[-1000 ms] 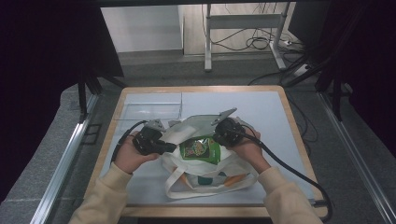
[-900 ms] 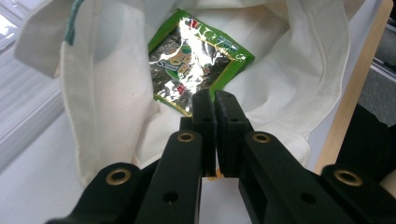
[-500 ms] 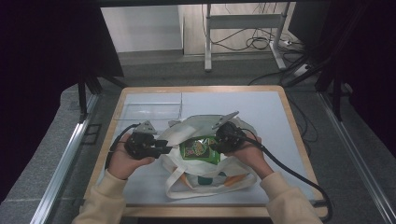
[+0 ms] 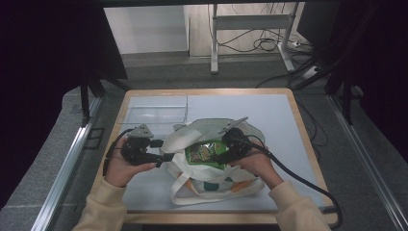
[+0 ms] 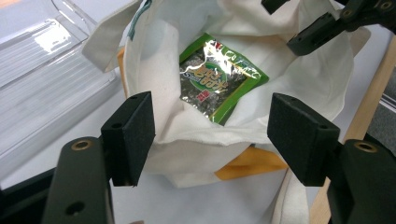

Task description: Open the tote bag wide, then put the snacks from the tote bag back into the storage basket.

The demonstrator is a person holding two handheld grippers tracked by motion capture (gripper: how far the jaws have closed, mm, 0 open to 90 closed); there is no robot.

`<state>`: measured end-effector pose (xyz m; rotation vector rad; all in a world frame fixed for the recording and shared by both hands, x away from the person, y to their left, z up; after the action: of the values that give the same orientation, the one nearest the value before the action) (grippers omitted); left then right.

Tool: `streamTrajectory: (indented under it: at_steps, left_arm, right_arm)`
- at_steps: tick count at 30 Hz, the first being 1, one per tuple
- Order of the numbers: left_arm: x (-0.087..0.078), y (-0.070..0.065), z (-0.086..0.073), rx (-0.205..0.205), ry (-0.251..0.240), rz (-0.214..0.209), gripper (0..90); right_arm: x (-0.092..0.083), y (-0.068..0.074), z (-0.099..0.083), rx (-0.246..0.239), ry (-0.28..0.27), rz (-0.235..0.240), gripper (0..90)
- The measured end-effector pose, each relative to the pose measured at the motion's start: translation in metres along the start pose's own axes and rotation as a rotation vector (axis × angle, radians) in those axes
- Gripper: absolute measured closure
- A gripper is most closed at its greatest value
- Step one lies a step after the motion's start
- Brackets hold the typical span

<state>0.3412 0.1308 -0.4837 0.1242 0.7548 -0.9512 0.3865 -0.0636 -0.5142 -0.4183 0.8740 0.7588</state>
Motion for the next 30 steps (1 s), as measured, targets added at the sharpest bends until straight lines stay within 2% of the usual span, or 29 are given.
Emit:
streamTrajectory:
  at_steps: [4,7,9,16,23,25,30]
  left_arm:
    - [-0.001,-0.001,-0.006,0.008,0.021,0.008,32.0]
    - [-0.003,0.001,-0.010,0.005,0.039,0.031,32.5]
    - [-0.006,0.005,-0.013,0.002,0.047,0.048,32.5]
    - [-0.010,0.012,-0.015,-0.010,0.044,0.054,32.1]
    - [-0.013,0.017,-0.015,-0.008,0.031,0.049,32.7]
    - [-0.013,0.017,-0.015,-0.009,0.033,0.049,32.7]
    - [-0.012,0.019,-0.018,-0.007,0.047,0.054,32.2]
  right_arm:
    - [-0.004,-0.001,0.004,0.032,-0.034,-0.026,22.1]
    - [-0.004,-0.005,0.006,0.081,-0.025,-0.036,22.8]
    - [-0.003,-0.007,0.005,0.105,-0.006,-0.044,23.4]
    - [0.003,-0.006,0.009,0.154,0.058,-0.082,22.9]
    - [0.024,-0.007,0.007,0.234,0.141,-0.082,23.0]
    - [0.031,-0.008,0.006,0.244,0.166,-0.099,23.2]
    - [0.043,-0.010,0.008,0.270,0.193,-0.107,25.0]
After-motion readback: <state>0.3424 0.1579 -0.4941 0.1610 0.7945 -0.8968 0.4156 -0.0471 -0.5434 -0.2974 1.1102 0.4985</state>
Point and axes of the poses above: each handheld gripper's, and its own axes: x roughly forward along the jaws, z roughly out of its top, y roughly to its left, the point moved 10 cm from there along x, roughly forward along the jaws, and after that the axes turned 7 degrees about -z, right-handed, at the moved point
